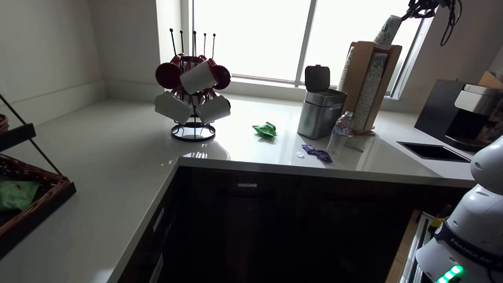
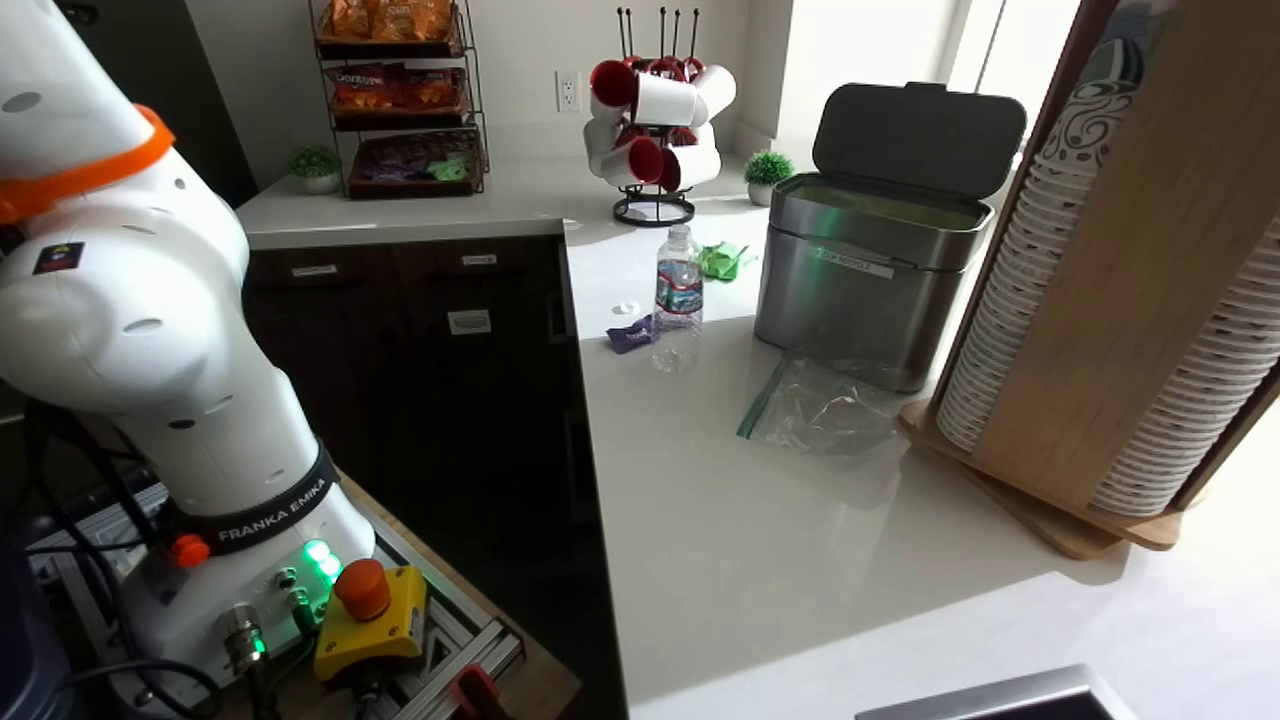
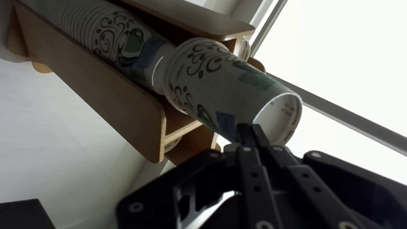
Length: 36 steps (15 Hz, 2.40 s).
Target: Pick up one cup from the stacked cups on the cup order and put it on the table
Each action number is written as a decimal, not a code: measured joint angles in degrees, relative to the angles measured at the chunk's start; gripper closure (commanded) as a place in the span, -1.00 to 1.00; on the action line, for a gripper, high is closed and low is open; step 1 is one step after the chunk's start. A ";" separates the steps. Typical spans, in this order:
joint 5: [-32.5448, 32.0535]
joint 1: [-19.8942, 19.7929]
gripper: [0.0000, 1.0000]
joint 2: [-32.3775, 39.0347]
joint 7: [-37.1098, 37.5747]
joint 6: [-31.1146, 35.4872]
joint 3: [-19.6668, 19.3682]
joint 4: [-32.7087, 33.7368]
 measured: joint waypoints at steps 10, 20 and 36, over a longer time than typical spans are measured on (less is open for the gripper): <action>-1.04 -0.02 0.98 -3.73 -3.74 0.00 0.44 -3.15; -2.03 -0.65 0.98 -11.46 -6.74 -4.70 0.84 -9.10; -6.48 -6.62 0.98 -16.62 -9.38 -17.88 0.87 -26.90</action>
